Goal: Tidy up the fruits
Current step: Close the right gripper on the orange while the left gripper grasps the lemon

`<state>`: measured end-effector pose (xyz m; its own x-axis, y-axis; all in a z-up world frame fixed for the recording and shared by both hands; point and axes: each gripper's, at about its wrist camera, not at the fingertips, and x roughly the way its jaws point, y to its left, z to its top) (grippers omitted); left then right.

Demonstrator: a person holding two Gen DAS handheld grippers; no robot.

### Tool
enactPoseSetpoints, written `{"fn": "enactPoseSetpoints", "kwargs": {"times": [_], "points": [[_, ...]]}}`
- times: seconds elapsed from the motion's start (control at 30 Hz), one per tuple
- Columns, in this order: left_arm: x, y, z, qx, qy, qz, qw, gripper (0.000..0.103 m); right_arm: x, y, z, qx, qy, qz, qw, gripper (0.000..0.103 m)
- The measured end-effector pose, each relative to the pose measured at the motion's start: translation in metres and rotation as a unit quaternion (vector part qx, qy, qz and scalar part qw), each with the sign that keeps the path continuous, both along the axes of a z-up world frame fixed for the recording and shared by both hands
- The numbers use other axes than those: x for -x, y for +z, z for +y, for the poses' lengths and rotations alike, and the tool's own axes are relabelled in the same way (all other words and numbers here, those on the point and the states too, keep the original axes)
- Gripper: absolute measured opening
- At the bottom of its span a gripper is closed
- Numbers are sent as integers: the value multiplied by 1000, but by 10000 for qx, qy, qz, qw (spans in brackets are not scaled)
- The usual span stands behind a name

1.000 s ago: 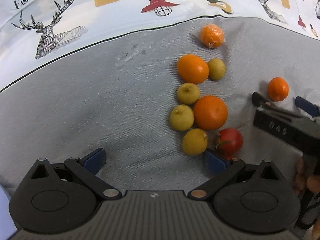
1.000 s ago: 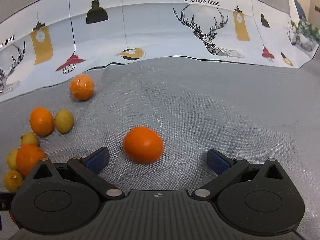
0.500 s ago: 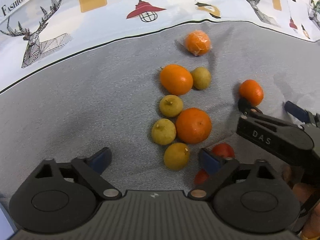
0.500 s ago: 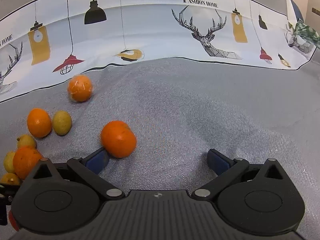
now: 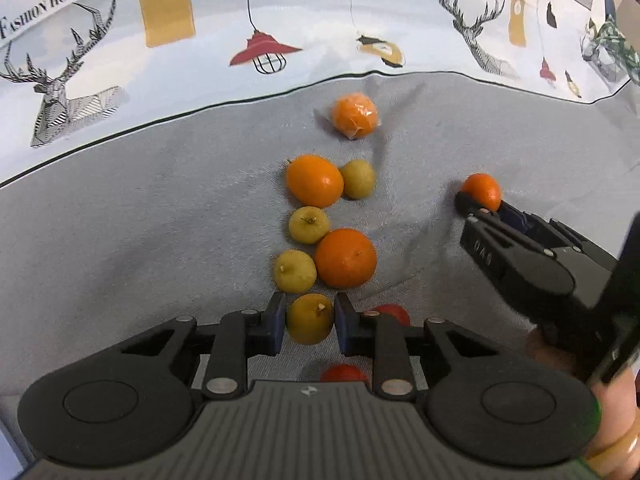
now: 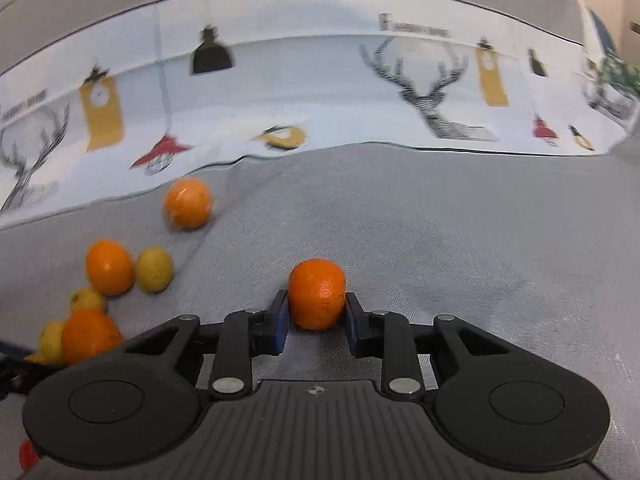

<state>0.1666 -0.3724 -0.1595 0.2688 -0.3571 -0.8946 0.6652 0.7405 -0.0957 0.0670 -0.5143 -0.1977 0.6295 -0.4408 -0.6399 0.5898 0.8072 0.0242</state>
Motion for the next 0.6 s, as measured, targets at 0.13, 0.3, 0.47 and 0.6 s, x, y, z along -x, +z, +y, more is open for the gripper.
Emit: {"fn": "enactPoseSetpoints", "kwargs": {"times": [0.13, 0.3, 0.47, 0.6], "points": [[3, -6, 5, -196, -70, -88, 9997, 28, 2, -3, -6, -93, -146, -8, 9998, 29], [1, -15, 6, -254, -49, -58, 9996, 28, 3, -5, -5, -80, -134, -24, 9999, 29], [6, 0, 13, -136, 56, -62, 9999, 28, 6, -4, -7, -206, -142, -156, 9996, 29], [16, 27, 44, -194, 499, 63, 9985, 28, 16, 13, 4, -430, 25, -410, 9982, 29]]}}
